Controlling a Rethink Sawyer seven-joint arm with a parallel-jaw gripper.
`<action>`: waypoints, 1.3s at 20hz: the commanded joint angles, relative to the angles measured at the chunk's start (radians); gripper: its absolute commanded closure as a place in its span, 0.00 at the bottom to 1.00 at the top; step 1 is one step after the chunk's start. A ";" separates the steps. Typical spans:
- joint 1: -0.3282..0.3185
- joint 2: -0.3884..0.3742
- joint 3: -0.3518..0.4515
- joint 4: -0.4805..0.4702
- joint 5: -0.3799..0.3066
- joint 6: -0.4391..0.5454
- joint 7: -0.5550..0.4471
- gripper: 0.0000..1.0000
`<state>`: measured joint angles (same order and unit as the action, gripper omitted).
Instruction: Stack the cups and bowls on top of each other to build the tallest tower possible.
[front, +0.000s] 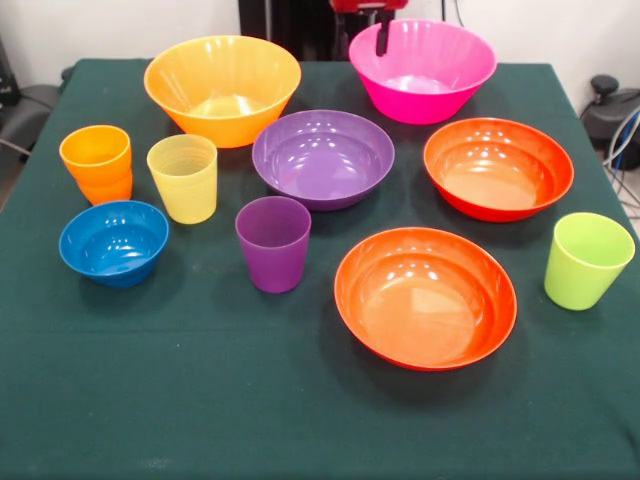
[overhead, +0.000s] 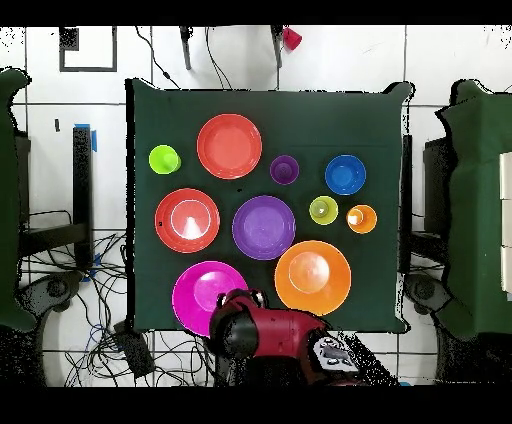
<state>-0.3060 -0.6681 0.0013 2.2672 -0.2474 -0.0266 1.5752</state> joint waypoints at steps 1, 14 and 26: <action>-0.042 -0.019 0.097 -0.009 -0.019 0.056 0.119 0.00; -0.039 0.191 0.036 -0.097 -0.068 -0.106 0.122 0.00; 0.005 0.141 0.048 -0.066 -0.056 -0.108 0.148 0.00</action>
<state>-0.3272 -0.5537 -0.0109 2.2607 -0.2808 -0.0812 1.5752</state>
